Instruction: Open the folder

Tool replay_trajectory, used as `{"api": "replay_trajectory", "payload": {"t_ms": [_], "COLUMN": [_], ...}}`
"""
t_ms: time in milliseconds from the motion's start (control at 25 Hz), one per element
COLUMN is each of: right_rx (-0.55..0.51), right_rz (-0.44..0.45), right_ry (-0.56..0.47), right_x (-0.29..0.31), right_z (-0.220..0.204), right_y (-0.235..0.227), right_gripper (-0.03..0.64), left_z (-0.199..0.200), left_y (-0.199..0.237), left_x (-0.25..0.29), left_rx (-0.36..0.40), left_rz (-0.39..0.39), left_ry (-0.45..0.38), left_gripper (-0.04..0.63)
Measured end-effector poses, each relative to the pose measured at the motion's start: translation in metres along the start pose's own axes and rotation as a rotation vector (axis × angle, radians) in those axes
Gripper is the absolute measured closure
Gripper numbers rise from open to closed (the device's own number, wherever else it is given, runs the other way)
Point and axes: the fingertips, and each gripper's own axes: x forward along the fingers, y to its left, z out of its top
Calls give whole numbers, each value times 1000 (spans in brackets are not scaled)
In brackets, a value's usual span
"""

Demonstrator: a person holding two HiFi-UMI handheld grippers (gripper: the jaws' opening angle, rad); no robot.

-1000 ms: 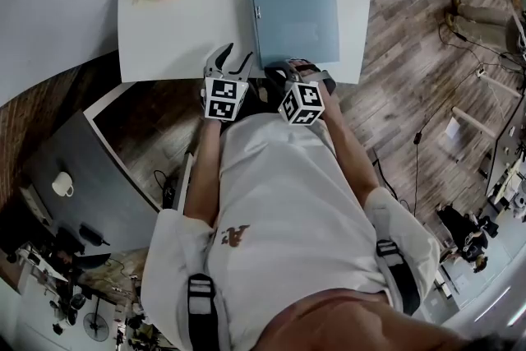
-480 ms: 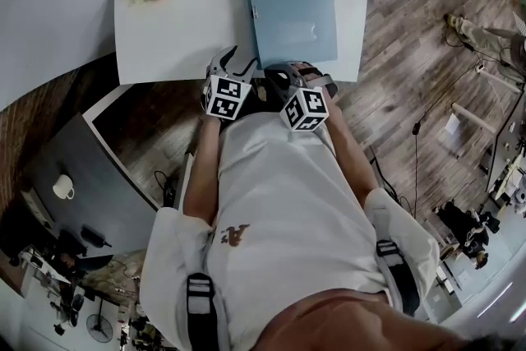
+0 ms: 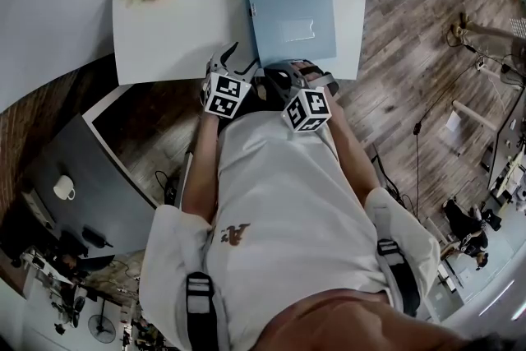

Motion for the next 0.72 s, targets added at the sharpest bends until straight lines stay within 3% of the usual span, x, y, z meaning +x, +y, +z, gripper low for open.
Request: {"api": "replay_trajectory", "payload": {"t_ms": [440,720], "right_rx": [-56,-54], "right_rz": [-61,-149], "right_ry": [11,28], "right_x": [0,-3], "right_z": [-1,-7], "right_y": [2,-9], "right_gripper": [587,462], "left_z": [8,13], "left_y": [-6,-7], "left_x": [6,4], "left_rx": [1,9], "left_rz": [-38,-44], "left_ry": [-21,-32], "left_gripper": [285,285]}}
